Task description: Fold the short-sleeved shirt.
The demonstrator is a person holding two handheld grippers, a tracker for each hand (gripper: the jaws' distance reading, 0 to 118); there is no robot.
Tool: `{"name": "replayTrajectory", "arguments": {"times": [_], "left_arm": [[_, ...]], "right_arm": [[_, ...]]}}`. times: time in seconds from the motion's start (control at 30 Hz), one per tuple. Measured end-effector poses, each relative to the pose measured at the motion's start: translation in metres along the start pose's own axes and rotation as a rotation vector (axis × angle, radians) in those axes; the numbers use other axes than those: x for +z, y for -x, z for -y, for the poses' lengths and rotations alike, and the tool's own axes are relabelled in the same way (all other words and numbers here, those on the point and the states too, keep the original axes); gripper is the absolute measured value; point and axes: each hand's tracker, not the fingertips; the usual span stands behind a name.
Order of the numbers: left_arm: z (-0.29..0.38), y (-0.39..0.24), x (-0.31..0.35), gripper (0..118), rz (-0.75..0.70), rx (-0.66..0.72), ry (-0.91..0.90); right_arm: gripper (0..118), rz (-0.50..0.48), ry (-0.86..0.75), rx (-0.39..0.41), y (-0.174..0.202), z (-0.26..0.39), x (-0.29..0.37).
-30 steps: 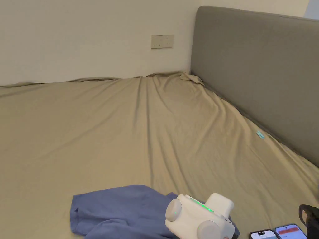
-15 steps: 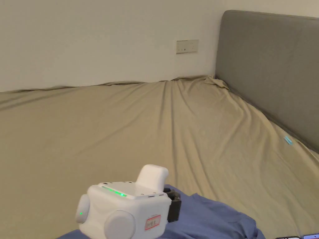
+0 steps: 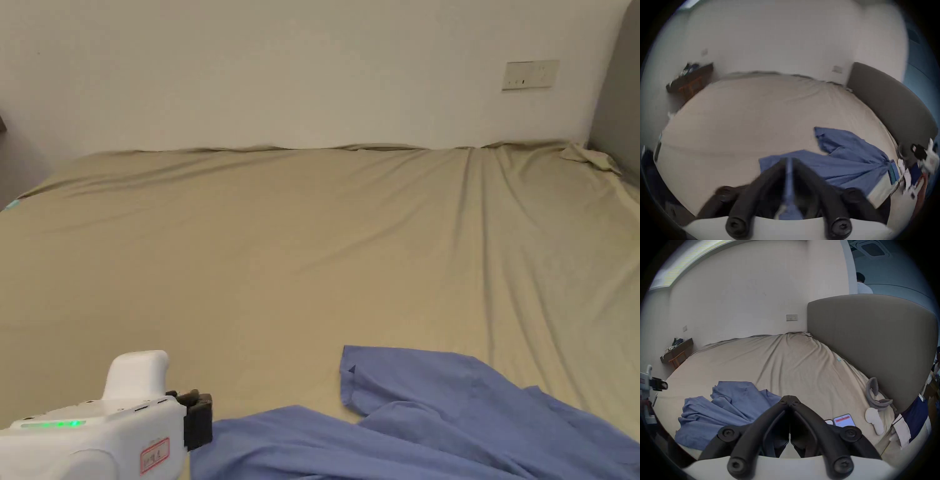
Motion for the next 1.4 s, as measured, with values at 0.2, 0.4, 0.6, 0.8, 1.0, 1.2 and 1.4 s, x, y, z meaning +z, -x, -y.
{"name": "replayTrajectory", "arguments": {"times": [0.2, 0.4, 0.6, 0.8, 1.0, 1.2, 1.4], "left_arm": [[0.001, 0.020, -0.112, 98, -0.048, -0.011, 0.215], [0.015, 0.030, -0.168, 97, -0.107, -0.030, 0.328], [0.024, 0.018, -0.148, 14, -0.094, -0.104, 0.230], [0.007, 0.026, -0.126, 5, 0.034, 0.040, 0.197], [-0.005, -0.003, -0.079, 5, 0.090, 0.018, 0.086], [0.007, -0.007, -0.085, 5, 0.085, 0.049, 0.058], [0.024, -0.009, -0.092, 5, 0.153, 0.127, 0.065]], "right_arm": [[3, -0.024, 0.075, 0.005, 0.012, 0.006, -0.025], [3, -0.016, 0.129, 0.042, 0.022, 0.007, -0.046], [3, -0.008, 0.144, 0.106, 0.031, 0.005, -0.060], [4, -0.032, 0.143, 0.114, 0.026, -0.004, -0.060], [118, -0.037, 0.320, 0.030, -0.017, 0.000, -0.104], [105, -0.053, 0.616, -0.048, -0.041, 0.042, -0.203], [21, -0.165, 0.578, -0.111, -0.035, 0.045, -0.195]]}}
